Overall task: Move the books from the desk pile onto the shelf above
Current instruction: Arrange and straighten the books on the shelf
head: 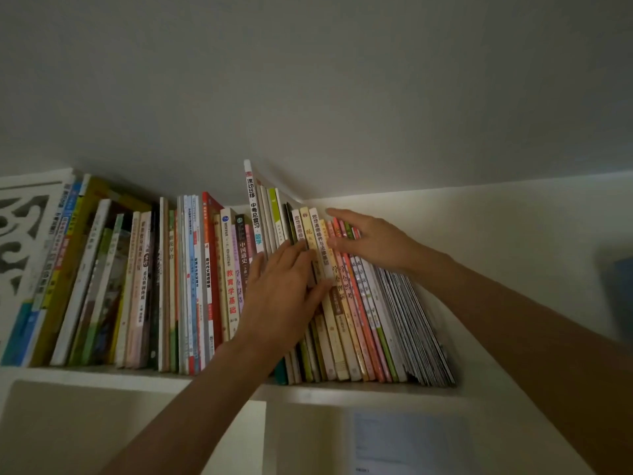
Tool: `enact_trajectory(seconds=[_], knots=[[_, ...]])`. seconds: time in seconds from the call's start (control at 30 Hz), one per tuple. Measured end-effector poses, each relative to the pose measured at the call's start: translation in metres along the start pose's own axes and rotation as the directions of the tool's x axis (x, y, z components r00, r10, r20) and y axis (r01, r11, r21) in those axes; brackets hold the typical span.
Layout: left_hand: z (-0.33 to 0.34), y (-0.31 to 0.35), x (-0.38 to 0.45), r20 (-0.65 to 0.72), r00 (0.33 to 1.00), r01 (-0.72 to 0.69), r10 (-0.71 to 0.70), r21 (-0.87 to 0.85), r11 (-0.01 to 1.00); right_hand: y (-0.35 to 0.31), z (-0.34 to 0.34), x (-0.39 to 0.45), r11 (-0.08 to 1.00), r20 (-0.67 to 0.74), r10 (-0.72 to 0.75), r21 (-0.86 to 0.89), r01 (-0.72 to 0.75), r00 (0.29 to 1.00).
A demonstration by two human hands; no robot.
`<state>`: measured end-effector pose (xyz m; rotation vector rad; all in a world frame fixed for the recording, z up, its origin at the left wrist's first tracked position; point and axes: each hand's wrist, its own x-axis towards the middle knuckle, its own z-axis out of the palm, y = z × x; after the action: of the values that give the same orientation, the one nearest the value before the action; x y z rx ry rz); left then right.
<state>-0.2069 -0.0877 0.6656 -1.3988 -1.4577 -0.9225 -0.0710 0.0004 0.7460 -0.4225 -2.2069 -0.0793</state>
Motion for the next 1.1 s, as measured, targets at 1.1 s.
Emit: enact_trajectory(seconds=[1.1], knots=[[0.025, 0.013, -0.042, 0.068, 0.996, -0.051, 0.054, -0.04, 0.998, 0.054, 0.014, -0.113, 0.876, 0.403, 0.258, 0.286, -0.389, 0.878]])
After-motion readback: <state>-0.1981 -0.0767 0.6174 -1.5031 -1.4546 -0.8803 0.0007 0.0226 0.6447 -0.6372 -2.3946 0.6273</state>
